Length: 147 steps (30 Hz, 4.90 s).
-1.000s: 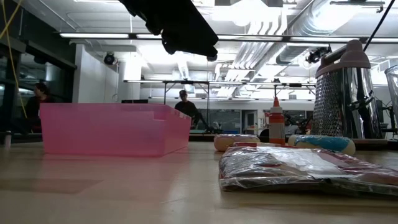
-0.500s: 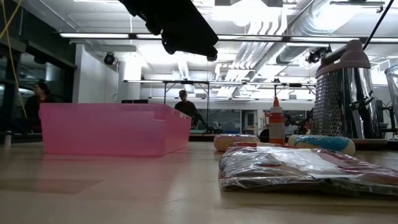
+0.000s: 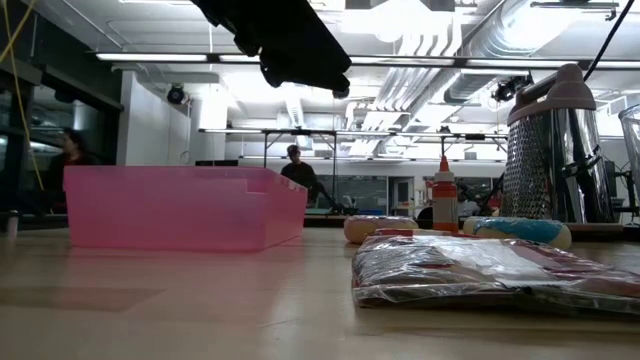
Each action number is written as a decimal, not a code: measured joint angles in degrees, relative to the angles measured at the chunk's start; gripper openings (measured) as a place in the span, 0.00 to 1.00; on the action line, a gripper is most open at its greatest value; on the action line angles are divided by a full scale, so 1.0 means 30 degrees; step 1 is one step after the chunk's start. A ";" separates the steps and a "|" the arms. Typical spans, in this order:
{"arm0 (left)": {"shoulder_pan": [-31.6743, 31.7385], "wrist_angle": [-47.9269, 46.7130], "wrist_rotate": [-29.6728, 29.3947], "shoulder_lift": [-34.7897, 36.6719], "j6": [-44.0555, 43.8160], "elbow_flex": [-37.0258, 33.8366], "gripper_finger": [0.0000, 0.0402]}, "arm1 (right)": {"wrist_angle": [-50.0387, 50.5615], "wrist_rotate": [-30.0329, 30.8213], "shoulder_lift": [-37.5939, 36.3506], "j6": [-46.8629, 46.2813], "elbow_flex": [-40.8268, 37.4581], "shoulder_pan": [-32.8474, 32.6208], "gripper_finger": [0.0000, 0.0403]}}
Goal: Pick & Place Food Item
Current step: Put the bottom orange food coloring into the transparent bin, then put the orange food coloring bottle into the transparent bin
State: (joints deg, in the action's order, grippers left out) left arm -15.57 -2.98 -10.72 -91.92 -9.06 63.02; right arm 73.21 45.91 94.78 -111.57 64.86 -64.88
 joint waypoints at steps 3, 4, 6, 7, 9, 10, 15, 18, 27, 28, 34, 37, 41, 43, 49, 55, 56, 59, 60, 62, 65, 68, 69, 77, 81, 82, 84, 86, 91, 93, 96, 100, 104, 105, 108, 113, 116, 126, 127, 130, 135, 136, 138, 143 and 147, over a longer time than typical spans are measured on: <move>-0.0002 0.0000 0.0000 0.0000 0.0007 0.0000 0.47 | -0.0062 -0.0014 0.0000 -0.0007 0.0000 0.0000 0.27; -0.0002 0.0000 0.0000 0.0000 0.0007 0.0000 0.47 | -0.0109 -0.0076 0.0000 0.0000 0.0000 0.0000 0.27; -0.0001 0.0000 0.0000 0.0000 0.0003 0.0000 0.47 | -0.0124 -0.0197 0.0000 0.0000 0.0000 0.0000 0.27; 0.0001 0.0000 0.0000 0.0000 0.0003 0.0000 0.47 | -0.0124 -0.0231 0.0000 0.0000 0.0000 0.0000 0.27; -0.0001 0.0000 0.0000 0.0000 0.0007 0.0000 0.47 | -0.0124 -0.0292 0.0000 0.0000 0.0000 0.0000 0.28; -0.0002 0.0000 0.0000 0.0000 0.0007 0.0000 0.47 | -0.0124 -0.0299 0.0000 0.0000 0.0000 0.0000 0.29; 0.0005 0.0000 0.0000 0.0000 0.0007 0.0000 0.47 | -0.0119 -0.0284 0.0000 0.0010 0.0000 0.0000 0.36; 0.0000 0.0000 0.0000 0.0000 0.0007 0.0000 0.47 | -0.0116 -0.0277 0.0000 0.0022 0.0000 0.0000 0.37; 0.0002 0.0000 0.0000 0.0000 0.0007 0.0000 0.47 | -0.0095 -0.0277 0.0000 0.0080 -0.0004 0.0000 0.35; 0.0005 0.0000 0.0000 0.0000 0.0007 0.0000 0.47 | -0.0040 -0.0277 0.0000 0.0101 -0.0007 0.0000 0.35; 0.0003 0.0073 0.0017 0.0000 -0.0231 0.0000 0.47 | 0.0597 -0.0059 -0.1231 0.0285 -0.0005 0.0000 0.35; 0.0210 0.0093 0.0369 0.0000 -0.0246 0.0000 0.47 | 0.0688 0.0403 -0.2521 0.0905 0.0000 0.0016 0.35; 0.0961 0.0435 0.1363 0.0000 -0.0282 0.0000 0.47 | 0.0781 0.0710 -0.4397 0.2158 0.0000 0.0316 0.35; 0.1462 0.0864 0.1999 0.0000 -0.0261 0.0000 0.47 | 0.0769 0.0753 -0.5290 0.2957 0.0000 0.0556 0.35; 0.3075 0.1976 0.2630 -0.0128 0.0849 0.0000 0.47 | 0.0114 0.1617 -0.7722 0.5987 0.0000 0.1335 0.35; 0.4907 0.2802 0.3095 -0.0980 0.1569 -0.0003 0.47 | -0.1315 0.2946 -0.9621 0.9461 0.0007 0.2010 0.35; 0.5236 0.2958 0.3480 -0.1187 0.1670 0.0002 0.47 | -0.1507 0.3069 -0.9870 1.0008 0.0007 0.2126 0.35; 0.6156 0.3165 0.5046 -0.1874 0.1937 0.0141 0.47 | -0.1861 0.3297 -1.0388 1.1296 0.0007 0.2553 0.35; 0.6436 0.3102 0.5360 -0.2154 0.2168 0.0253 0.47 | -0.1882 0.3295 -1.0509 1.1624 0.0007 0.2696 0.35; 0.6824 0.3325 0.5348 -0.2717 0.3013 0.0563 0.47 | -0.1962 0.3305 -1.0666 1.2151 0.0007 0.3027 0.35; 0.7354 0.3363 0.5009 -0.3430 0.4386 0.1240 0.47 | -0.2064 0.3368 -1.0775 1.2843 0.0007 0.3486 0.35; 0.8015 0.3501 0.5386 -0.3973 0.5159 0.1941 0.47 | -0.2168 0.3698 -1.0783 1.3407 0.0007 0.3959 0.35; 0.8274 0.3668 0.5545 -0.4129 0.5230 0.2143 0.47 | -0.2204 0.3728 -1.0783 1.3665 0.0007 0.4124 0.35; 0.9114 0.3479 0.6125 -0.4575 0.4229 0.2477 0.47 | -0.1459 0.3558 -1.0707 1.4465 0.0007 0.5613 0.35; 0.8771 0.3523 0.6549 -0.4573 0.4211 0.2477 0.47 | -0.0269 0.3429 -1.0615 1.4491 0.0007 0.6913 0.35; 0.8664 0.3534 0.6717 -0.4568 0.4195 0.2477 0.47 | -0.0022 0.3194 -1.0615 1.4500 0.0007 0.7283 0.35; 0.8437 0.3519 0.7108 -0.4568 0.4066 0.2477 0.47 | 0.0211 0.2599 -1.0615 1.4698 0.0007 0.8080 0.35; 0.8224 0.3520 0.7370 -0.4530 0.4000 0.2477 0.47 | 0.0206 0.1885 -1.0615 1.5018 0.0007 0.9034 0.35; 0.7961 0.2359 0.8123 -0.3428 0.3692 0.2355 0.47 | -0.0410 0.0199 -1.0608 1.7827 0.0007 1.1998 0.35; 0.7985 0.1333 0.8178 -0.2680 0.3721 0.2353 0.47 | -0.0851 -0.0754 -1.0607 1.8871 0.0007 1.3125 0.35; 0.8151 0.0101 0.8182 -0.1578 0.3734 0.1973 0.47 | -0.1514 -0.2133 -1.0601 2.0790 0.0007 1.4918 0.35; 0.8165 -0.0047 0.8011 -0.0138 0.3803 0.0639 0.47 | -0.2679 -0.3131 -1.0322 2.3197 0.0007 1.6891 0.35; 0.8414 0.0222 0.7957 0.1200 0.3624 -0.1057 0.47 | -0.3910 -0.4531 -0.9977 2.5144 0.0007 1.8811 0.38; 0.8508 0.0194 0.7889 0.1529 0.3567 -0.1426 0.47 | -0.4231 -0.5001 -0.9816 2.5658 0.0007 1.9331 0.40; 0.8715 0.0551 0.7890 0.2197 0.3439 -0.2249 0.47 | -0.5362 -0.6244 -0.9273 2.6908 0.0007 2.0779 0.46; 0.8719 0.0369 0.8007 0.2719 0.3477 -0.2966 0.47 | -0.5920 -0.7256 -0.8003 2.7996 0.0007 2.2975 0.54; 0.8726 0.0216 0.8000 0.2878 0.3491 -0.3380 0.47 | -0.5912 -0.8674 -0.7164 2.8286 0.0007 2.4319 0.57; 0.8653 -0.0554 0.8007 0.2871 0.3562 -0.3657 0.47 | -0.6025 -1.1982 -0.4958 2.9346 0.0007 2.7049 0.59; 0.8653 -0.0546 0.8014 0.2871 0.3585 -0.3657 0.47 | -0.6025 -1.2021 -0.4764 2.9353 0.0007 2.7104 0.59; 0.8653 -0.0791 0.8025 0.2871 0.3647 -0.3657 0.47 | -0.6160 -1.2411 -0.4158 2.9623 0.0007 2.7193 0.59; 0.8653 -0.0913 0.8037 0.2871 0.3658 -0.3657 0.47 | -0.6630 -1.3246 -0.3092 2.9791 0.0007 2.7177 0.59; 0.8653 -0.0938 0.8051 0.2871 0.3661 -0.3657 0.47 | -0.6689 -1.3380 -0.2922 2.9791 0.0007 2.7175 0.59; 0.8653 -0.1018 0.8051 0.2871 0.3665 -0.3657 0.47 | -0.6718 -1.3413 -0.2674 2.9794 0.0007 2.7175 0.59; 0.8653 -0.1093 0.8065 0.2871 0.3672 -0.3657 0.47 | -0.6798 -1.3309 -0.2380 2.9793 0.0007 2.7183 0.59; 0.8653 -0.1201 0.8065 0.2871 0.3679 -0.3657 0.47 | -0.6875 -1.3309 -0.2382 2.9665 0.0007 2.7183 0.59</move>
State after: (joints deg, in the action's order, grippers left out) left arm 10.39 -6.59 13.47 -83.31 1.98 52.05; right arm 52.58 5.98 87.64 -22.57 64.88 16.67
